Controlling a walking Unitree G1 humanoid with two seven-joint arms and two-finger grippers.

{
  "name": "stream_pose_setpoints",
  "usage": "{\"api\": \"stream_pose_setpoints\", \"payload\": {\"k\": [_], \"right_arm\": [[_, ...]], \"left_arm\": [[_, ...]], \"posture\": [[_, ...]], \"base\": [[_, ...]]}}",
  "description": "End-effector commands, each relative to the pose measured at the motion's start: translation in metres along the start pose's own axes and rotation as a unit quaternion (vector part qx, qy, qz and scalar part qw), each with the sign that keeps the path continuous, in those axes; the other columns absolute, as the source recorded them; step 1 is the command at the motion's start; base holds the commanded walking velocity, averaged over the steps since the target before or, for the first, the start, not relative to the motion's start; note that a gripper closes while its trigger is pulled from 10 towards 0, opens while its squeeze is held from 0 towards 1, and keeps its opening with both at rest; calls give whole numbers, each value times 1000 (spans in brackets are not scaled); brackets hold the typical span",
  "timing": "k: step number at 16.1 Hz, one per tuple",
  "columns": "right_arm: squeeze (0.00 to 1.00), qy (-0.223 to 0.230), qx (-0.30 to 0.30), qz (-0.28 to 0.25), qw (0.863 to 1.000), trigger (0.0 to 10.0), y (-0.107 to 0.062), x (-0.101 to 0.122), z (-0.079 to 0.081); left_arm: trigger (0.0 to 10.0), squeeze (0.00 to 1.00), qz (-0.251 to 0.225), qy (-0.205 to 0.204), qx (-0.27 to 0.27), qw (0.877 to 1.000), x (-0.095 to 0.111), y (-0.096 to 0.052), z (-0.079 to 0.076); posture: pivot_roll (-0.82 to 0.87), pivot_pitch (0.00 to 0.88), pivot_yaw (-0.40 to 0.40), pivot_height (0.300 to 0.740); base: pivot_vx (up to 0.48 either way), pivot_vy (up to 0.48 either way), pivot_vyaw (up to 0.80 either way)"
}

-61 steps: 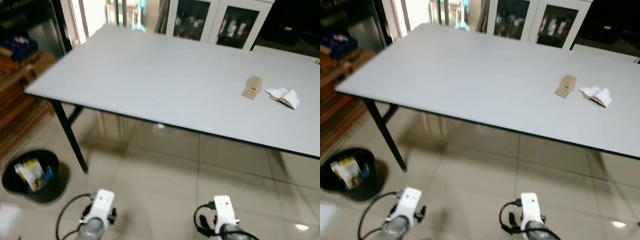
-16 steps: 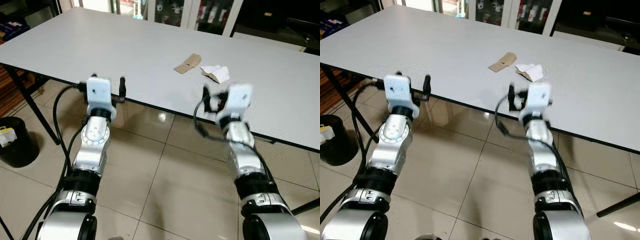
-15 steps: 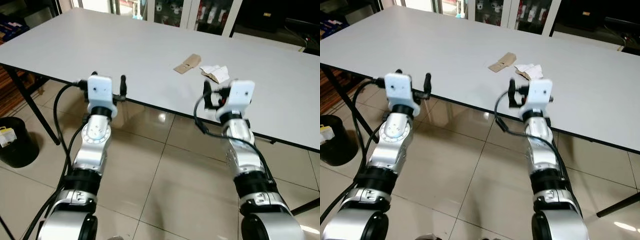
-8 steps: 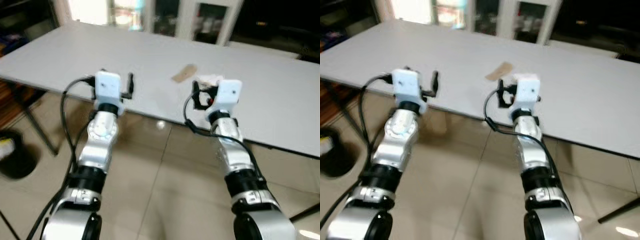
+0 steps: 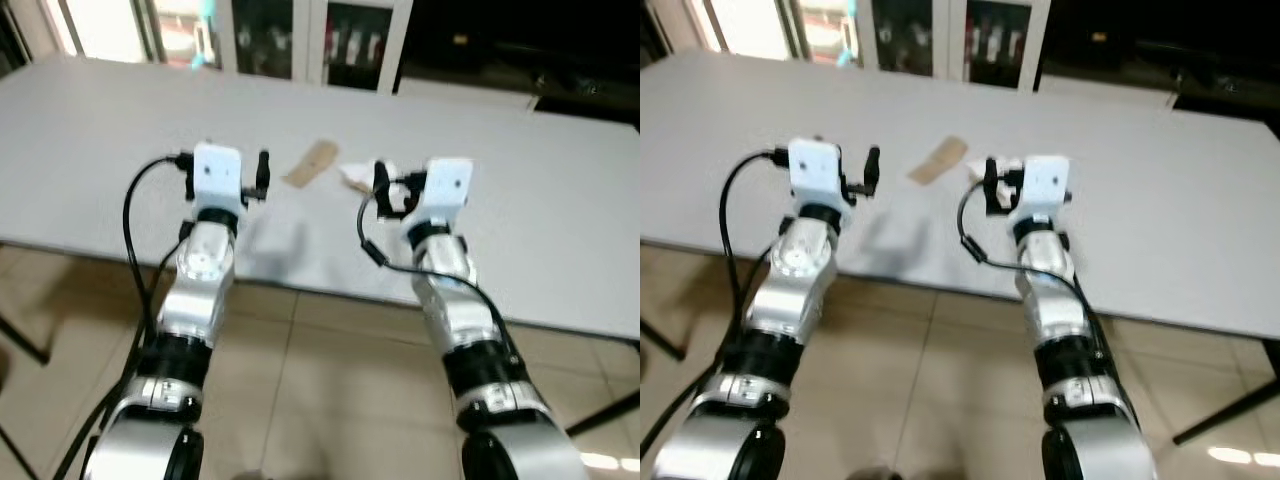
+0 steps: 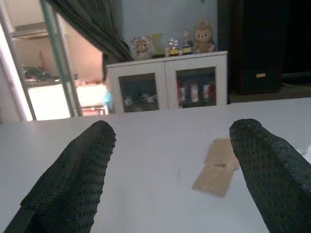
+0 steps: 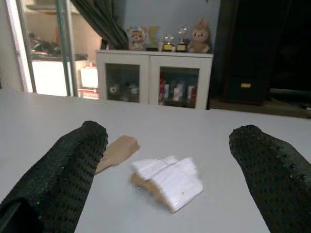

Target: Picking trash to rubbish bin

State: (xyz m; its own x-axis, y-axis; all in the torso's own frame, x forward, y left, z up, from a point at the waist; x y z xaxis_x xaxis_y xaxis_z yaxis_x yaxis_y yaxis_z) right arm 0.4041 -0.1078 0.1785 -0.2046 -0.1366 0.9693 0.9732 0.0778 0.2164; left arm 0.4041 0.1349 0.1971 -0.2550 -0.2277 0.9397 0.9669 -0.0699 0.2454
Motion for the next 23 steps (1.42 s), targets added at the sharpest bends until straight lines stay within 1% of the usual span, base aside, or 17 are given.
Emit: {"api": "stream_pose_setpoints", "payload": {"k": [1,5,7,8,10,13,15,19,21,23], "right_arm": [[0,-6,-15,-8,1000,10000,3,7,-12],[0,-7,-10,-4,1000,10000,4,8,-11],[0,-4,-12,-4,1000,10000,2,7,-11],[0,-10,-11,-6,1000,10000,1,7,-11],[0,-8,-12,-5,1000,10000,1,7,-12],[0,-7,-6,-4,1000,10000,3,8,-8],[0,-5,-3,-4,1000,10000,3,7,-5],[0,-4,0,-1,1000,10000,2,6,-3],[0,-3,0,0,1000,10000,2,5,-3],[0,-3,2,2,1000,10000,2,5,-2]], "left_arm": [[10000,0,-6,-3,-22,1000,6,1,-13],[10000,0,-6,-5,-27,1000,9,2,-14],[10000,0,-4,-6,-27,1000,8,3,-14],[10000,0,-4,-6,-28,1000,7,3,-15],[10000,0,-3,-5,-29,1000,8,2,-15],[10000,0,-1,-5,-31,999,7,2,-14],[10000,0,-2,-8,-47,999,7,0,-17],[10000,0,-4,-7,-52,999,6,-2,-20],[10000,0,2,-8,-65,998,4,-3,-24],[10000,0,13,-10,-98,995,0,-5,-33]], "posture": [[15,0,-68,740],[11,0,-66,740],[7,0,-65,740],[8,0,-67,740],[9,0,-68,740],[12,2,-72,740],[13,6,-70,740],[13,14,-67,740],[14,14,-66,740],[13,12,-64,740]], "base": [[480,0,0],[480,0,0],[480,0,-800],[480,0,0],[480,0,0],[480,0,0],[424,0,0],[0,0,0],[0,0,0],[0,0,0]]}}
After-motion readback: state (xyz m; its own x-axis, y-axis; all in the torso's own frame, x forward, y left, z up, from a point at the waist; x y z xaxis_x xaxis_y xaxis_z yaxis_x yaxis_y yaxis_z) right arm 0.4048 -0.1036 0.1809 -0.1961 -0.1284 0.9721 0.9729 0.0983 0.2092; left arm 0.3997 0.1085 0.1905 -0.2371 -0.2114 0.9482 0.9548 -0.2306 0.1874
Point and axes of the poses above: a point about 5 cm out from each wrist's last joint towards the gripper, its own y axis pointing out of the wrist towards the gripper, its own x axis along the axis of the wrist's last joint, z = x × y, the point moved 4 cm from there along y, pointing out of the wrist towards the gripper, and after that the axes turned 4 degrees about y, right-handed, at the moved point
